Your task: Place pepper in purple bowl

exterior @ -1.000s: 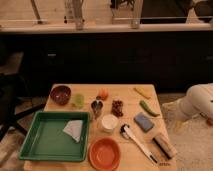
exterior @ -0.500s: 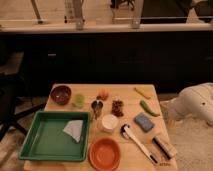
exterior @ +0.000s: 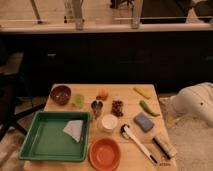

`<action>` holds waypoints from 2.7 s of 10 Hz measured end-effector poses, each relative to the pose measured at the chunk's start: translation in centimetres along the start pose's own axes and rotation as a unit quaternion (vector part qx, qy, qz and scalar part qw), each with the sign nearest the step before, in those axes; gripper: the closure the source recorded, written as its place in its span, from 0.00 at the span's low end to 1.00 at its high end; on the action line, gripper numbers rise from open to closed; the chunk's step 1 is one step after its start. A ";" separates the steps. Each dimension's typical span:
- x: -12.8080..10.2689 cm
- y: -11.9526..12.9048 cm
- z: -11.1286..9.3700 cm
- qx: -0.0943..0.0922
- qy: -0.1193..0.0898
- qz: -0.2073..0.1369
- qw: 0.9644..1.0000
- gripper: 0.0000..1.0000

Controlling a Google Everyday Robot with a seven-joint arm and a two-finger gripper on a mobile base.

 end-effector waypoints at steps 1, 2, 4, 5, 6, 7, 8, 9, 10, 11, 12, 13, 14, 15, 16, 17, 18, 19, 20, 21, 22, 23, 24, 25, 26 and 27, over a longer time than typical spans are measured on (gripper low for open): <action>0.0 -0.3 0.4 0.003 -0.009 0.004 1.000 0.20; 0.1 -0.6 1.0 0.006 -0.018 0.006 1.000 0.20; 0.1 -1.5 3.1 0.008 -0.034 0.002 0.999 0.20; 0.0 -1.6 4.0 0.007 -0.039 0.000 0.999 0.20; 0.0 -1.5 4.9 0.006 -0.044 -0.003 0.999 0.20; 0.0 -1.4 5.6 0.005 -0.049 -0.004 0.999 0.20; -0.1 -1.4 6.1 0.004 -0.052 -0.009 0.999 0.20; -0.2 -1.4 6.3 0.003 -0.054 -0.015 0.998 0.20; -0.6 -1.6 6.6 0.002 -0.055 -0.025 0.998 0.20; -0.9 -1.7 6.7 0.002 -0.056 -0.032 0.998 0.20; -1.3 -1.9 6.9 0.001 -0.058 -0.041 0.997 0.20; -1.4 -2.1 7.1 0.001 -0.060 -0.047 0.997 0.20; -1.5 -2.3 7.1 0.002 -0.061 -0.051 0.997 0.20; -1.8 -2.5 7.2 0.000 -0.062 -0.058 0.996 0.20; -2.4 -2.9 7.4 -0.001 -0.063 -0.067 0.996 0.20; -2.8 -3.3 7.6 -0.005 -0.066 -0.077 0.995 0.20; -3.0 -3.6 7.9 -0.009 -0.067 -0.084 0.994 0.20; -3.1 -3.9 8.2 -0.013 -0.071 -0.093 0.993 0.20; -3.3 -4.1 8.8 -0.019 -0.076 -0.104 0.992 0.20; -3.4 -4.2 9.3 -0.022 -0.079 -0.113 0.990 0.20; -3.2 -4.2 9.8 -0.025 -0.082 -0.121 0.989 0.20; -2.9 -4.1 10.4 -0.028 -0.083 -0.130 0.988 0.20; -2.8 -4.0 10.7 -0.031 -0.081 -0.135 0.987 0.20; -3.1 -4.1 10.8 -0.031 -0.081 -0.138 0.987 0.20; -3.0 -4.1 10.8 -0.032 -0.081 -0.137 0.987 0.20; -2.8 -4.0 10.8 -0.032 -0.080 -0.136 0.987 0.20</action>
